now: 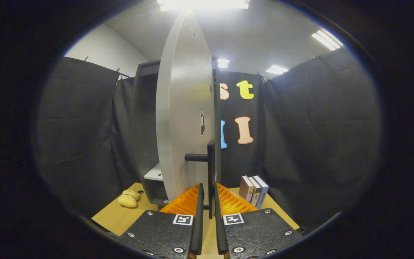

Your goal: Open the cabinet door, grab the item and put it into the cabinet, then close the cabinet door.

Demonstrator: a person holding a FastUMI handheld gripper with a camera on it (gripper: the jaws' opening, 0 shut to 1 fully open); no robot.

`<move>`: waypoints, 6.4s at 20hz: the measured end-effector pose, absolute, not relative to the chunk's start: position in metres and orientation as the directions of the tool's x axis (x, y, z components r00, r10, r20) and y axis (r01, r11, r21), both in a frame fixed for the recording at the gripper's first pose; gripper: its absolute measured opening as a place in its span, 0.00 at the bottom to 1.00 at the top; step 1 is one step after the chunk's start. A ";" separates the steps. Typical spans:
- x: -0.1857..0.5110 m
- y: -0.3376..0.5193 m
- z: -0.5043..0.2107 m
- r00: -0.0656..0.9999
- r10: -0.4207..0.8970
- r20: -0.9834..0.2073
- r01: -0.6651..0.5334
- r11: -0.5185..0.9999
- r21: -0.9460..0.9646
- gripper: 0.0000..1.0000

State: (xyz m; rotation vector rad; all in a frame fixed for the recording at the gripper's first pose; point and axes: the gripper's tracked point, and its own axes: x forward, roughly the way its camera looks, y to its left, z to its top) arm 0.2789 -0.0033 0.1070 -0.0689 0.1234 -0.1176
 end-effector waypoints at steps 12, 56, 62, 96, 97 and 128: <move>0.273 -0.026 0.149 0.954 -0.280 0.111 0.279 0.960 0.020 0.16; 0.286 0.122 -0.183 0.911 0.060 -0.409 -0.053 0.998 0.029 0.94; 0.283 0.119 -0.223 0.874 0.045 -0.484 -0.038 0.999 0.025 0.91; 0.380 0.060 -0.010 0.952 0.028 -0.304 -0.025 1.000 0.015 0.49; 0.386 0.059 0.000 0.956 0.029 -0.293 -0.026 1.000 0.014 0.49; 0.601 0.029 0.090 0.956 0.049 -0.289 -0.027 0.996 0.080 0.48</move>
